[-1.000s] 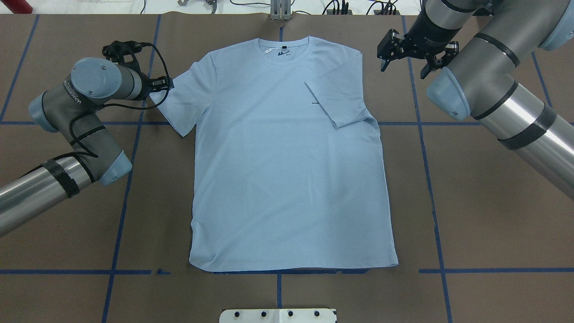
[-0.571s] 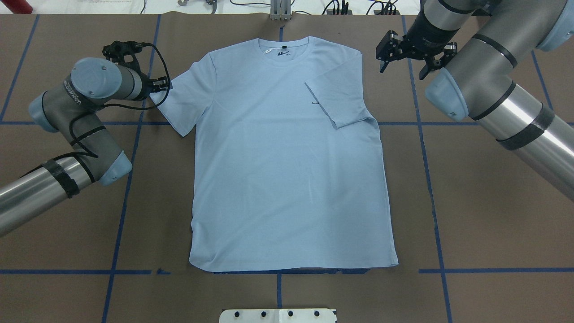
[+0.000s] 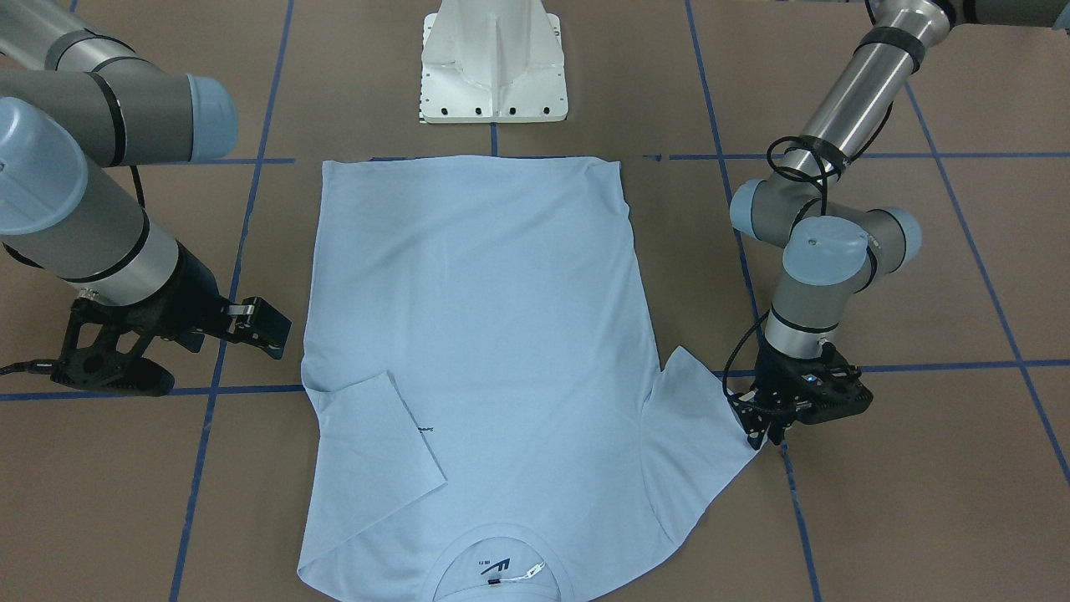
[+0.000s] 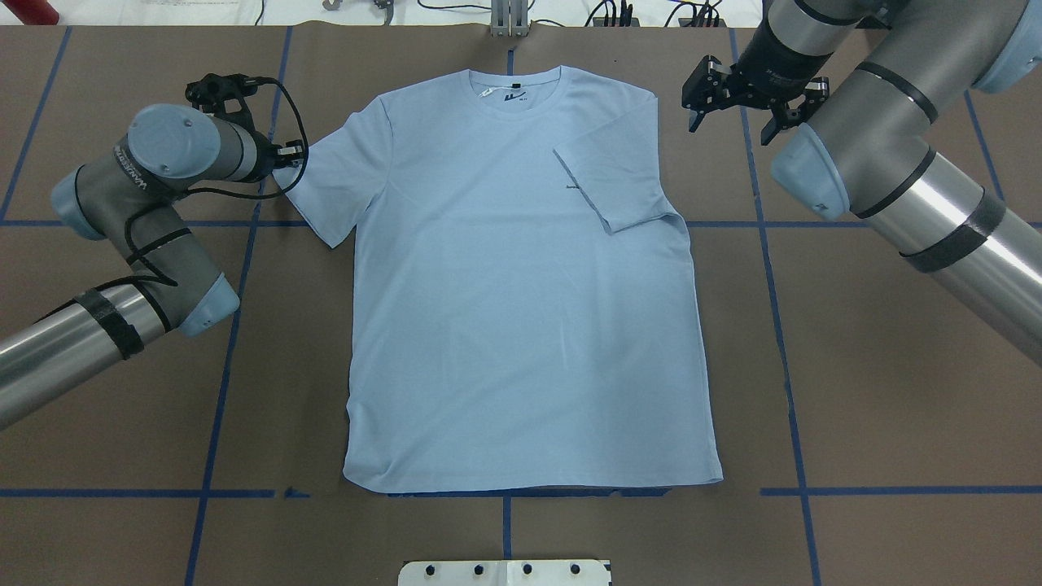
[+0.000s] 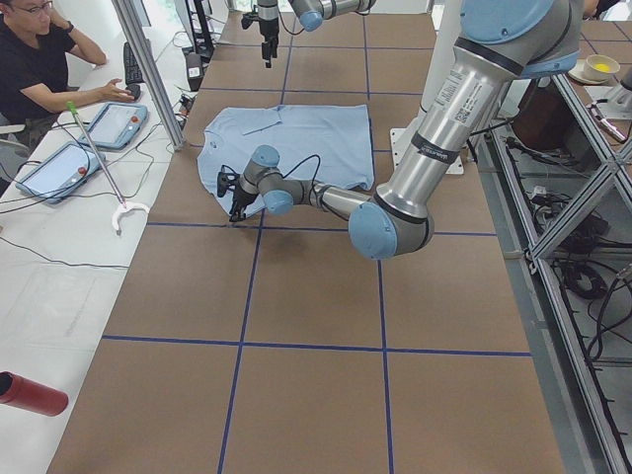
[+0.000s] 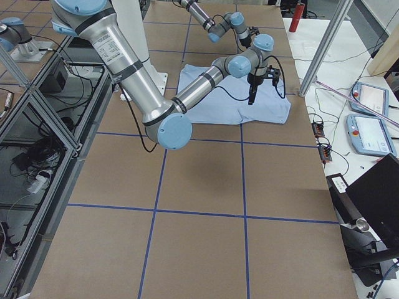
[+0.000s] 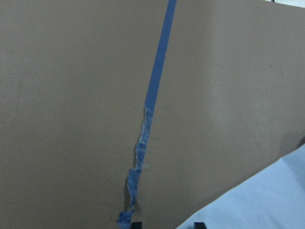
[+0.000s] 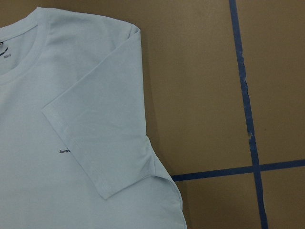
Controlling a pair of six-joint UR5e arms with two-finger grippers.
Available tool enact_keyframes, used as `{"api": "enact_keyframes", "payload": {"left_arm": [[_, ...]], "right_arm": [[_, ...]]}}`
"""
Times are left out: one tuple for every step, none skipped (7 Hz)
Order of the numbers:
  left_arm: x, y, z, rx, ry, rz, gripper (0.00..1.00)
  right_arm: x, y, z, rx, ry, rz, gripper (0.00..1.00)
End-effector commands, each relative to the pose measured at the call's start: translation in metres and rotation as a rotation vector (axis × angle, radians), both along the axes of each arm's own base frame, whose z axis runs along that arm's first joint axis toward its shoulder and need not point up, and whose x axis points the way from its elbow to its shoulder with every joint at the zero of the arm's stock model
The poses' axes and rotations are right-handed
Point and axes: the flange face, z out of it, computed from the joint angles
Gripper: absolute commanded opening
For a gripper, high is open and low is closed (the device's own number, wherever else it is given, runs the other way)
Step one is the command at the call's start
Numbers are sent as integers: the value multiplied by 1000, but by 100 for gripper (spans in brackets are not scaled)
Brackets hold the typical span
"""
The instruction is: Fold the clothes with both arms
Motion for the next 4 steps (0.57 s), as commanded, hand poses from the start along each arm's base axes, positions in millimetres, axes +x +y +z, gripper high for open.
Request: {"api": "enact_keyframes", "payload": {"left_arm": [[-2, 1, -12, 10, 13, 0, 19], [-3, 2, -30, 22, 25, -2, 0], [-5, 4, -35, 20, 23, -2, 0], [-4, 3, -36, 14, 19, -3, 0]], "right_arm": [[0, -2, 3, 1, 5, -2, 100], [0, -2, 3, 2, 5, -3, 100], [1, -1, 2, 4, 3, -3, 100], [1, -2, 4, 2, 5, -2, 100]]}}
